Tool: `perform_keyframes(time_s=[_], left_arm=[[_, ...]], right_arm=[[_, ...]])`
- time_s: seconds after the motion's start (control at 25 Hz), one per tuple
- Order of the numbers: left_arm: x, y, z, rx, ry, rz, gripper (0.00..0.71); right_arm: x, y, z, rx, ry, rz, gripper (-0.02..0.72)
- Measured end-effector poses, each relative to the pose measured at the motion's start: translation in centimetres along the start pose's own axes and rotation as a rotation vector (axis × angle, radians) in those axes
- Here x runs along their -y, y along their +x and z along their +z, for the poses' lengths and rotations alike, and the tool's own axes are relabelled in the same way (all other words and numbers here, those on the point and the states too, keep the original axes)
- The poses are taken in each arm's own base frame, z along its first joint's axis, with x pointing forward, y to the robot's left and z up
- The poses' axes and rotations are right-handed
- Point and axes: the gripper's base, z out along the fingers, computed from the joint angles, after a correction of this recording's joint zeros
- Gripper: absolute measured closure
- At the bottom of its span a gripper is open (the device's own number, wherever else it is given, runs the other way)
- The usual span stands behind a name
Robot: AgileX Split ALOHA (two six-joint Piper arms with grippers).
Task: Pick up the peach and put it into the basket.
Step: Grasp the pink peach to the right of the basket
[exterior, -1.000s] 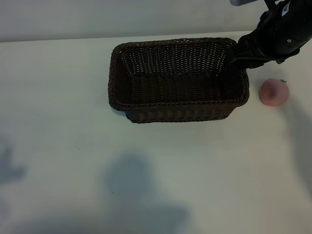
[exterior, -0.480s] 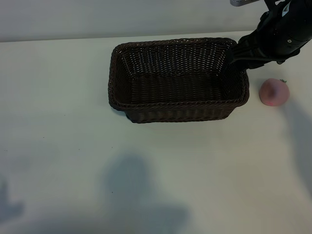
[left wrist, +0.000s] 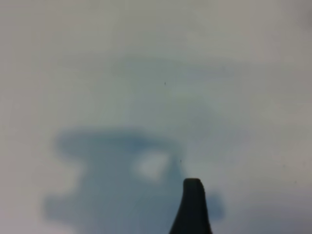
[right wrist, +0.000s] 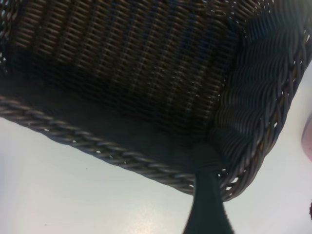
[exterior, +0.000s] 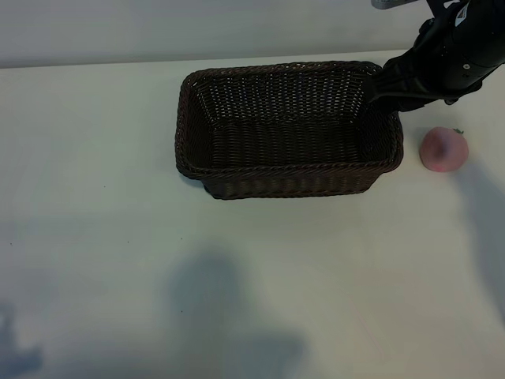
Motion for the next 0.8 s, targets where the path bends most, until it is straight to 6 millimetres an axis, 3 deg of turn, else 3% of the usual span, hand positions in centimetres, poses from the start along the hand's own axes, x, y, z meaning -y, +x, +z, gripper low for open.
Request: perform_keyframes(time_s=[0.4,0.8], left_arm=[[-0.01,0.11,0.79,0.009,-0.001,-0.001,0.12],[-0.01,0.07,0.85,0.016,-0.001,-0.001,0.186]], right_arm=[[0.0,0.0,0.0,0.0,0.0,0.0,0.209],[0.0,0.01,0.0,-0.001,0.0,0.0,0.209]])
